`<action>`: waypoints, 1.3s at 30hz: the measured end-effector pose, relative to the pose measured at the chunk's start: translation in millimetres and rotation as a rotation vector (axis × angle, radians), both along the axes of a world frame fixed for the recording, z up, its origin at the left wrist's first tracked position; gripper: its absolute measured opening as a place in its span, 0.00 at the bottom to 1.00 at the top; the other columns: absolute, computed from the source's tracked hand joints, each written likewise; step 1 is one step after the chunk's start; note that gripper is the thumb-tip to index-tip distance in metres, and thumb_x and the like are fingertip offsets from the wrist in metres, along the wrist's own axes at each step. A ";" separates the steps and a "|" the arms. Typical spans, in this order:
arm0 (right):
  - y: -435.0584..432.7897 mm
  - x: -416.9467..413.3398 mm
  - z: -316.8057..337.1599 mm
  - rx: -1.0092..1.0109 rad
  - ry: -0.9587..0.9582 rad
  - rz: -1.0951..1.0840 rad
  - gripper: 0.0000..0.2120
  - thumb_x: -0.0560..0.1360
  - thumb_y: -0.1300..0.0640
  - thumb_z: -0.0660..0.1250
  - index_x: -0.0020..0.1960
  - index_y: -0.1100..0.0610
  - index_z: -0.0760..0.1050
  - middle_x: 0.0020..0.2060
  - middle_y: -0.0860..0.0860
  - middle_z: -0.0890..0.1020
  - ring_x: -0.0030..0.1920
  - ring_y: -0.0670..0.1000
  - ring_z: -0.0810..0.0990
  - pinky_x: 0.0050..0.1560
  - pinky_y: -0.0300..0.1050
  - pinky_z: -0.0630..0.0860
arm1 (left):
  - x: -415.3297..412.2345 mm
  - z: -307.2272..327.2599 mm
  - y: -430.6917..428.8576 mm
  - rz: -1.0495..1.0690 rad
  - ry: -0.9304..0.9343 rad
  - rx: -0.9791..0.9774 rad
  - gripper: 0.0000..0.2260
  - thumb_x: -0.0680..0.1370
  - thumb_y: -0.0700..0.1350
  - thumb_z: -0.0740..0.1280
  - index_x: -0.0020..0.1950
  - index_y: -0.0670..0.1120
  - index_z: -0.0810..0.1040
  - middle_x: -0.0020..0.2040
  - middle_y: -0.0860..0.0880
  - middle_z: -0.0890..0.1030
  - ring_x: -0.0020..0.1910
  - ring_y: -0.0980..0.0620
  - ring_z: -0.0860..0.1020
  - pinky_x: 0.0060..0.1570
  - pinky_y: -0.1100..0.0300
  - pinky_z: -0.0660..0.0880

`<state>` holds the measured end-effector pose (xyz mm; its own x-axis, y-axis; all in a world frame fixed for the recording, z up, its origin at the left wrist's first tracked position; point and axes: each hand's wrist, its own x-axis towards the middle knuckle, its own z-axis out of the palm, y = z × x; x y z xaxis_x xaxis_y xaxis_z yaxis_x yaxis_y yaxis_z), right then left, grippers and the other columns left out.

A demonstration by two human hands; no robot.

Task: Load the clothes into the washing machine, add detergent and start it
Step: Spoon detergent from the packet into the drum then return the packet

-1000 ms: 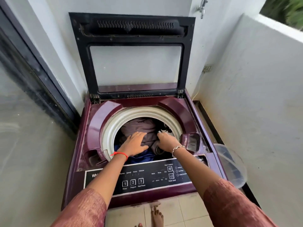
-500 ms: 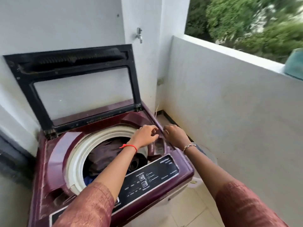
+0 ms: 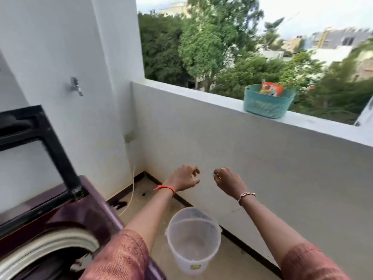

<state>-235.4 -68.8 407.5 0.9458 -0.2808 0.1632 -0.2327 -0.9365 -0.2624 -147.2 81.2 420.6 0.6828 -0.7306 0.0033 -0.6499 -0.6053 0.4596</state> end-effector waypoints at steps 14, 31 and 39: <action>-200.5 13.6 99.6 -0.068 -0.385 -0.387 0.18 0.77 0.53 0.61 0.33 0.62 0.74 0.36 0.64 0.81 0.42 0.66 0.78 0.36 0.47 0.63 | 64.5 74.1 -224.6 -0.257 -0.047 -0.394 0.09 0.74 0.39 0.66 0.51 0.39 0.82 0.44 0.42 0.84 0.42 0.49 0.82 0.48 0.58 0.78; -345.6 160.2 199.6 0.195 -0.526 -0.662 0.22 0.75 0.59 0.64 0.25 0.58 0.59 0.23 0.51 0.64 0.24 0.49 0.63 0.33 0.43 0.63 | 205.5 179.5 -422.1 -0.311 0.228 -0.421 0.10 0.73 0.31 0.56 0.42 0.36 0.77 0.38 0.40 0.76 0.37 0.47 0.73 0.39 0.52 0.74; -371.7 182.3 184.3 0.473 -0.286 -0.712 0.12 0.72 0.66 0.61 0.30 0.66 0.67 0.26 0.58 0.71 0.25 0.56 0.73 0.27 0.45 0.75 | 227.3 178.7 -452.9 -0.238 0.408 0.031 0.16 0.78 0.35 0.57 0.65 0.33 0.68 0.68 0.34 0.68 0.67 0.39 0.68 0.66 0.50 0.65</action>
